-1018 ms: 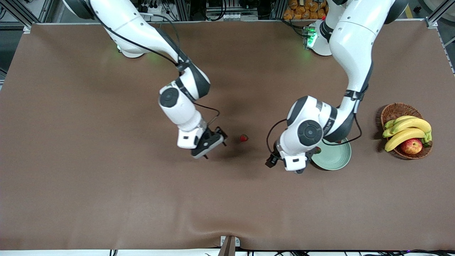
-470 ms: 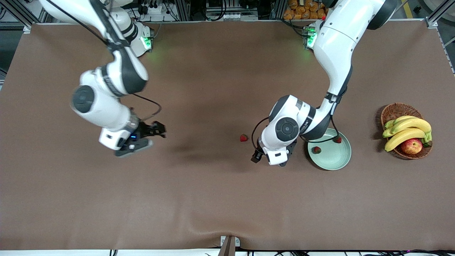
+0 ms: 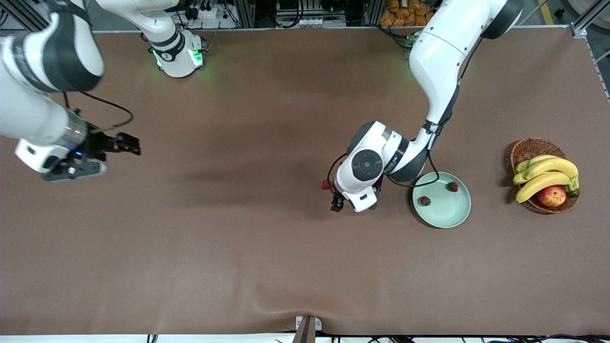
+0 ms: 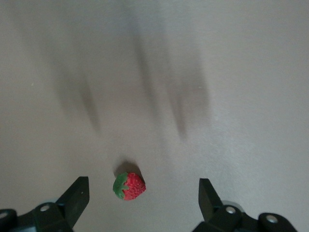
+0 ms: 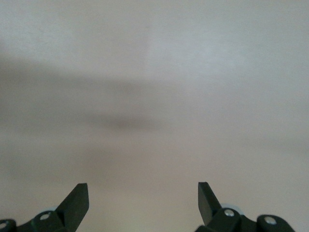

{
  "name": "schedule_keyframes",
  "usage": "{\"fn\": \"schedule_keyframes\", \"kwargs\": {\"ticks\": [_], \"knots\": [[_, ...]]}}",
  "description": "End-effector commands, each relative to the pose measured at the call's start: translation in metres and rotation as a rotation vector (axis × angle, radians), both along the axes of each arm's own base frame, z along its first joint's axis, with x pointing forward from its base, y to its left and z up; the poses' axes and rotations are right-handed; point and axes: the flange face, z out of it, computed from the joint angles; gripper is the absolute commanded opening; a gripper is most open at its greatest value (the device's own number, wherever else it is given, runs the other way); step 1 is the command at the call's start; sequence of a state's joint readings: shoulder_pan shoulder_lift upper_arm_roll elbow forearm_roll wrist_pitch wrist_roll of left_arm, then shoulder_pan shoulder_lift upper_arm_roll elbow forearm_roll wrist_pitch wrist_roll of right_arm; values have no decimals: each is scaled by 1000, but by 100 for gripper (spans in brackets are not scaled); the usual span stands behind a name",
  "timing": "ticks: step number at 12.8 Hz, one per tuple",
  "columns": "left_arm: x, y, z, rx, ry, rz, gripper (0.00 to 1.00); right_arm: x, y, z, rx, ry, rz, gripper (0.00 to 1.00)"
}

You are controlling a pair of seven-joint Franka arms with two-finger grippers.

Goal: Collect all strawberries into plate
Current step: 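Grasp the last strawberry with the left gripper while the right gripper returns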

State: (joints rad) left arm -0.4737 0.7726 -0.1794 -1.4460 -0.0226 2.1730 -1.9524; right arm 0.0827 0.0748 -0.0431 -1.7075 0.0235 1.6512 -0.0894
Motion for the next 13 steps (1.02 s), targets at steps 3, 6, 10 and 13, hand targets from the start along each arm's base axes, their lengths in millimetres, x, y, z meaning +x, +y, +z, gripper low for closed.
{"fn": "schedule_keyframes", "kwargs": {"ticks": [3,6,10,13], "knots": [[-18,-12,-22,80,-1,126,100,2,-28,79,-55,-46,-45,100],[-26,-23,-30,89,5,225,100,-11,-46,94,-41,-35,-93,100],[-28,-31,-38,74,-8,337,100,-28,-50,111,-30,-22,-141,100],[-35,-37,-43,85,-6,342,100,-36,-47,120,-18,-15,-218,100]]}}
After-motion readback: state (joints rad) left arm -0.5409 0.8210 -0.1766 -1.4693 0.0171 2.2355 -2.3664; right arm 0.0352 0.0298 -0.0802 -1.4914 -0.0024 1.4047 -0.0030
